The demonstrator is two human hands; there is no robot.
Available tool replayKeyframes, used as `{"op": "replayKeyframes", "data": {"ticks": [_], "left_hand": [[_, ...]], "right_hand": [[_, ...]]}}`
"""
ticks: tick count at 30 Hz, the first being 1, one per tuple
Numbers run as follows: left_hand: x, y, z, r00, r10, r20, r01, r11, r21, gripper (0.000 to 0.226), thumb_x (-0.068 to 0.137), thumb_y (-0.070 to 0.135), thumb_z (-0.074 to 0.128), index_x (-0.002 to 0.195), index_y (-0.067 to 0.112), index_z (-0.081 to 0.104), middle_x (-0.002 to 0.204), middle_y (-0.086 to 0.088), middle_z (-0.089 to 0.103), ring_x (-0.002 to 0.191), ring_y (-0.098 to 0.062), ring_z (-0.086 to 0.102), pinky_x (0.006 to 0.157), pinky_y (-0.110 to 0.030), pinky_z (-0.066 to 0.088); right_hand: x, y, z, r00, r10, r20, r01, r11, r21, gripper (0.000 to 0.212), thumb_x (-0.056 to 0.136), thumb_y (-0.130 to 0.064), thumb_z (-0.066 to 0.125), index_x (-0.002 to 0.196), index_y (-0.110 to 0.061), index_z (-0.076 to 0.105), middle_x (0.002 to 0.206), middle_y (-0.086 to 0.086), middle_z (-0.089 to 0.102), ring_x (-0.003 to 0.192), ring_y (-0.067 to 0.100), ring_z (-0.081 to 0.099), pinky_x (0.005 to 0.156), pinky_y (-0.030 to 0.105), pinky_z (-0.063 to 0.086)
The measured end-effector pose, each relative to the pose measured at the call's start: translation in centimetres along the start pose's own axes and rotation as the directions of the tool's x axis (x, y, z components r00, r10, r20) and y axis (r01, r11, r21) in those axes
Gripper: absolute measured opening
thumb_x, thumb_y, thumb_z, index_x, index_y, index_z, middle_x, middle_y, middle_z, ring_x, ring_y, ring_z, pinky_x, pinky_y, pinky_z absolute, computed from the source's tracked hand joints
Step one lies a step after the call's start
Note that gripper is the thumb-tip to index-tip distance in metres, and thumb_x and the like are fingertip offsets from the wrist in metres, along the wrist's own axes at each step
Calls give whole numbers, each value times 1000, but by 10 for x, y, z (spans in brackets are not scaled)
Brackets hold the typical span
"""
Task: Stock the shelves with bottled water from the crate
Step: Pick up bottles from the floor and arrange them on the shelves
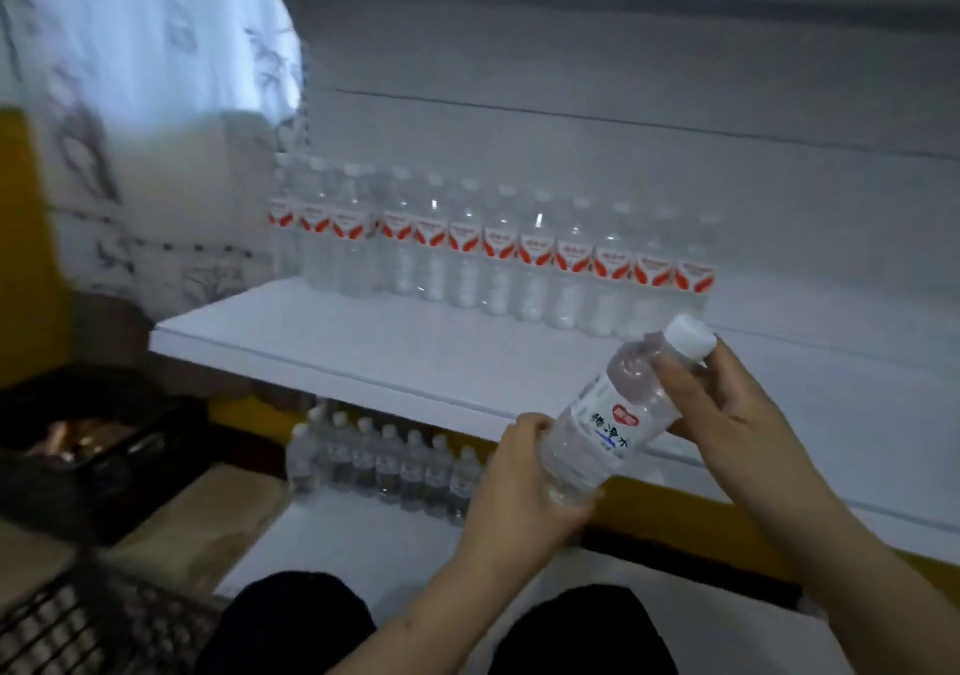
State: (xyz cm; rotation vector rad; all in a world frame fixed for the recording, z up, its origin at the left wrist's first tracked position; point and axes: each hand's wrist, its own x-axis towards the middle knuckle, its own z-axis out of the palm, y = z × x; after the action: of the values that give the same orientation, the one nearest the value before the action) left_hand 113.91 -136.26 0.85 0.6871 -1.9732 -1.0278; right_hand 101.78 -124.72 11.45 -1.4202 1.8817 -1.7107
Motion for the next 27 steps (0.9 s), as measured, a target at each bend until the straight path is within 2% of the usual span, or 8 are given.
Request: {"op": "replayKeyframes", "data": {"ticks": [2,5,7,14,19,21,24,27], "left_hand": [[-1,-26,-45,997,-30,-69,33,999,36,57,63,52,80,107,37,47,105,16,61,92,3,62,77,-29,56],[-10,-66,-108,988,-64,-140,84,986,147,58,64,52,79,108,36,45,104,16,62,92,4,61,77,-31,55],[-19,-93,-144,979,-103,-173,131,978,160,61,64,50,79,114,37,47,108,19,64,96,6,62,80,-32,56],[-37,-207,-219,914,-279,-294,357,897,259,76,60,44,84,125,34,45,118,13,58,105,-6,58,85,-36,54],[-36,-305,-221,824,-486,-291,561,773,297,74,68,36,83,124,18,38,116,-2,58,99,-20,60,73,-34,51],[-32,-345,-211,801,-539,-260,598,727,337,71,69,42,82,120,18,38,114,-5,56,100,-24,59,76,-37,52],[-21,-401,-195,760,-578,-298,646,617,449,75,72,57,74,128,20,40,119,-9,48,110,-31,50,85,-42,49],[-3,-447,-176,685,-613,-394,722,501,476,74,82,58,64,134,13,37,127,-14,42,118,-35,39,92,-43,44]], "right_hand": [[14,-12,50,994,-41,97,40,999,12,33,83,-52,56,112,-36,62,103,-20,71,98,-1,66,91,37,54],[22,-23,119,966,-106,235,101,994,35,24,83,-44,61,104,-33,65,95,-25,70,90,-8,65,73,15,50],[24,-22,163,937,-120,329,111,993,47,16,86,-33,66,102,-31,66,93,-26,69,88,-9,65,67,7,48],[30,23,294,771,-85,631,142,989,-40,20,89,-35,66,108,-37,60,98,-22,66,95,-10,61,72,10,51],[51,97,372,739,76,669,-8,995,-103,14,92,-17,66,106,-19,64,97,-4,70,89,-2,66,66,8,50],[64,131,398,735,152,660,-79,987,-140,14,92,-14,65,106,-13,63,98,1,70,92,9,68,66,13,54],[88,182,435,731,218,646,-108,973,-205,9,94,-15,62,100,-20,57,89,-7,63,77,0,60,50,3,45],[117,228,469,715,263,648,-100,956,-277,23,95,-13,61,115,-3,58,104,7,66,78,5,61,56,8,50]]}}
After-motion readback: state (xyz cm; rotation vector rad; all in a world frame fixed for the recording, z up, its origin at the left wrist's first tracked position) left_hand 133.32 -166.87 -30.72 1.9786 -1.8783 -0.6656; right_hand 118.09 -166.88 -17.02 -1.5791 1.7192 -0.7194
